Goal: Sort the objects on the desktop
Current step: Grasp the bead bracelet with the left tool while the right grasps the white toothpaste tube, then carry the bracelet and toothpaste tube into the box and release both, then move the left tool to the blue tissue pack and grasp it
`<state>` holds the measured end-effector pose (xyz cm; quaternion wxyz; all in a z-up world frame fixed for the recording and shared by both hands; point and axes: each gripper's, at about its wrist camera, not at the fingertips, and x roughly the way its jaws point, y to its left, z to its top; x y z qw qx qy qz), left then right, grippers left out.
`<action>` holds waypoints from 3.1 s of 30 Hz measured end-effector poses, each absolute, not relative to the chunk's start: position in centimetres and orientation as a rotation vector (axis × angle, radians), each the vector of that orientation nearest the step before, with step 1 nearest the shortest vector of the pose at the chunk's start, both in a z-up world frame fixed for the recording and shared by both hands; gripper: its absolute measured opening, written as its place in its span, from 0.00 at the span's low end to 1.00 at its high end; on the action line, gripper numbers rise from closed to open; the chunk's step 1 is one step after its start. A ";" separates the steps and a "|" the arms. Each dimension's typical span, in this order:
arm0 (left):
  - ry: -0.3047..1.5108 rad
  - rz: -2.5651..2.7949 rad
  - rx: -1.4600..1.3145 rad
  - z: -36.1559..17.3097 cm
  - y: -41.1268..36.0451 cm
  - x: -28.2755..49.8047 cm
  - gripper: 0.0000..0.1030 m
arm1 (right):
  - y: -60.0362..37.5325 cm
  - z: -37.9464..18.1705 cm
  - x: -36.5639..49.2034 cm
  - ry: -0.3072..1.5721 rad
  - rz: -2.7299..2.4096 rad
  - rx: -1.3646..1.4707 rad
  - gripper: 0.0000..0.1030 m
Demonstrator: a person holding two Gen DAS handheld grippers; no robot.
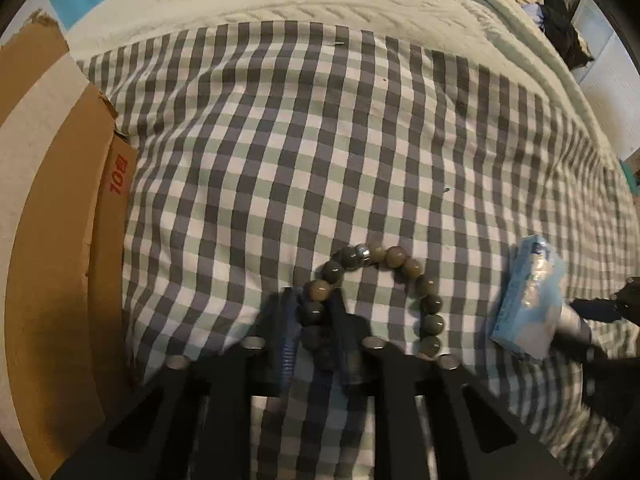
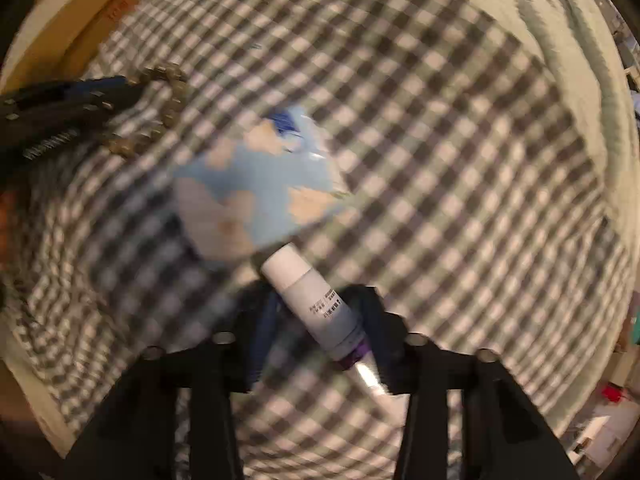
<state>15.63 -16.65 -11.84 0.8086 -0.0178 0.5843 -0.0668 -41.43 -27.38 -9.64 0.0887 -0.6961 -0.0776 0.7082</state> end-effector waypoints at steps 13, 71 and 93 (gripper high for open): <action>1.155 -0.279 -0.145 -3.6 -14.5 10.6 0.11 | -29.6 3.9 -39.1 -0.039 2.309 -1.641 0.20; 0.931 -0.300 -0.030 9.5 -16.7 11.1 0.94 | -23.4 11.9 -31.1 0.472 2.216 -1.253 0.73; 1.179 -0.451 0.185 -10.9 -31.5 13.0 0.56 | -19.1 2.6 -36.6 0.398 2.073 -1.490 0.73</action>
